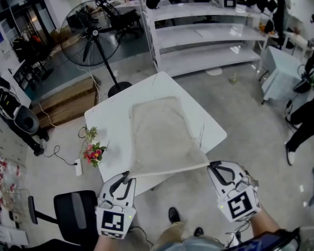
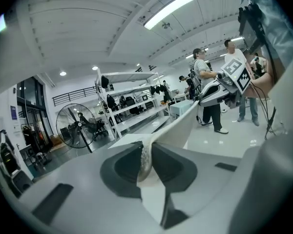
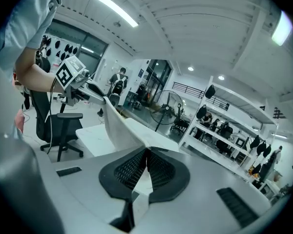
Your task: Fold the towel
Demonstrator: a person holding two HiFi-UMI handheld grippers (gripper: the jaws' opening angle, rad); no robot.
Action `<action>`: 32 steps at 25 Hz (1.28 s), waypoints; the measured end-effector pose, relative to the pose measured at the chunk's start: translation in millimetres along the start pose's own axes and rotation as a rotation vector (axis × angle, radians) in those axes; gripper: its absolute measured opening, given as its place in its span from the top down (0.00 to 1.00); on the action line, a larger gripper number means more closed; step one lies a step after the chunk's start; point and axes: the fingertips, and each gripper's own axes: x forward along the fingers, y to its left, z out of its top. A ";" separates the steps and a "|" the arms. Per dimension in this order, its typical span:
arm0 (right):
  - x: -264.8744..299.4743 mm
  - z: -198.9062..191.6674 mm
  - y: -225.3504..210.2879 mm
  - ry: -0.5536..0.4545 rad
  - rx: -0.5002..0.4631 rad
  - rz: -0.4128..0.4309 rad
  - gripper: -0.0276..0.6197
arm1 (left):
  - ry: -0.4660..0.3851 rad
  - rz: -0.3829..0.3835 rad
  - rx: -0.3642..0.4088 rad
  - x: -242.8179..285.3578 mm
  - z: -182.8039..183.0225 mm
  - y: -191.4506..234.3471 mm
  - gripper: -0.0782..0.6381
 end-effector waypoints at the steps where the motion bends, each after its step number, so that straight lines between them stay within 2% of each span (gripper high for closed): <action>1: 4.0 4.2 -5.3 -0.003 0.000 -0.012 0.93 | -0.005 0.001 0.003 4.1 3.2 5.4 0.81; 7: 29.0 30.1 -36.7 -0.029 0.003 -0.100 0.93 | -0.048 0.002 0.012 28.6 21.7 39.1 0.81; 17: 55.9 57.6 -61.3 -0.065 0.001 -0.188 0.93 | -0.112 -0.002 0.000 47.8 43.9 78.7 0.81; 32: 97.8 63.9 -92.5 -0.073 0.005 -0.213 0.93 | -0.121 -0.006 -0.025 90.3 47.3 109.4 0.81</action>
